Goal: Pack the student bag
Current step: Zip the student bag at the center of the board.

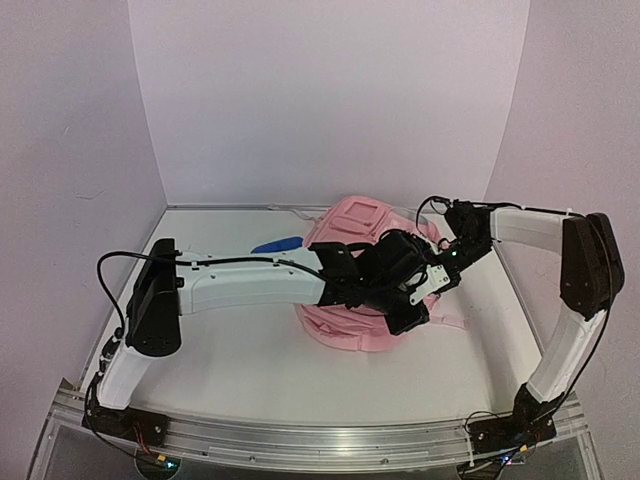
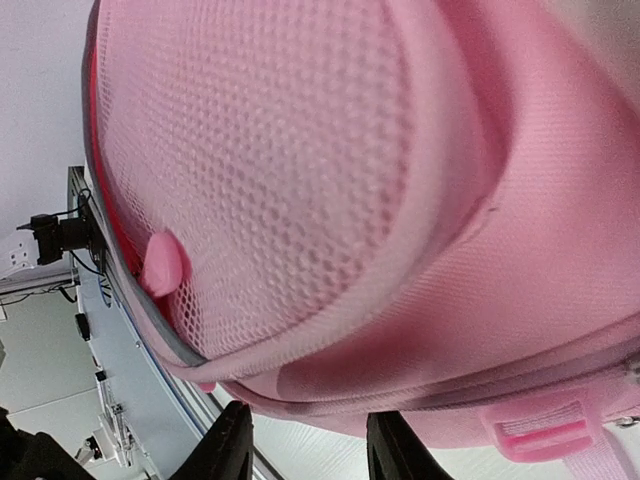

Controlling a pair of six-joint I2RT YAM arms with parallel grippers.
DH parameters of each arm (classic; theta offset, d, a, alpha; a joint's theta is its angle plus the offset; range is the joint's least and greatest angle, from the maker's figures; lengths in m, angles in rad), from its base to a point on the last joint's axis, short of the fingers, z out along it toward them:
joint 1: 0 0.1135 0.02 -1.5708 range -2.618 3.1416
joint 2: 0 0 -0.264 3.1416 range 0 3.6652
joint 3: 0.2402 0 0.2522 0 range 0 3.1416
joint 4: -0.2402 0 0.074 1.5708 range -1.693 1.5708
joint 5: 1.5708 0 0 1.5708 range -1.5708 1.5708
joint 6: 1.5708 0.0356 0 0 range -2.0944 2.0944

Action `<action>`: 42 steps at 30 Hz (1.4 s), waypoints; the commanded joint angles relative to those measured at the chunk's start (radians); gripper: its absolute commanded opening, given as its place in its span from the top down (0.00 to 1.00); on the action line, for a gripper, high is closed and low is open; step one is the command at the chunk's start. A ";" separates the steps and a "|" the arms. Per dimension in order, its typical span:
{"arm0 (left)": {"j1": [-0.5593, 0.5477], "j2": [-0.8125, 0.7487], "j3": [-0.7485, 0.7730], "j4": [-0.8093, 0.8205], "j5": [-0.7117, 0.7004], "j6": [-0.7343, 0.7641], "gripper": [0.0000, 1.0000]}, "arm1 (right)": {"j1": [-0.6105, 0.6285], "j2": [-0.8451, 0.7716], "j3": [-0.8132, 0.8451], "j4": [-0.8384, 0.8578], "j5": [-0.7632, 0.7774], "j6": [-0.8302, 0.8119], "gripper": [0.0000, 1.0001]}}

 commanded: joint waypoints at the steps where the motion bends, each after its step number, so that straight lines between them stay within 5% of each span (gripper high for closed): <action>1: 0.022 -0.137 -0.095 0.095 -0.007 -0.123 0.63 | -0.058 -0.065 0.014 -0.011 -0.012 -0.104 0.60; 8: 0.125 -0.298 -0.303 0.149 -0.174 -0.405 0.47 | -0.036 -0.258 -0.080 -0.032 -0.022 -0.170 0.54; 13: 0.194 -0.383 -0.424 0.154 -0.245 -0.568 0.40 | 0.049 -0.377 -0.153 0.111 0.058 -0.117 0.52; 23: 0.224 -0.432 -0.470 0.071 -0.365 -0.650 0.34 | 0.280 -0.404 -0.281 0.385 0.293 0.008 0.52; 42: 0.233 -0.466 -0.518 0.092 -0.377 -0.645 0.34 | 0.406 -0.265 -0.347 0.475 0.420 0.062 0.67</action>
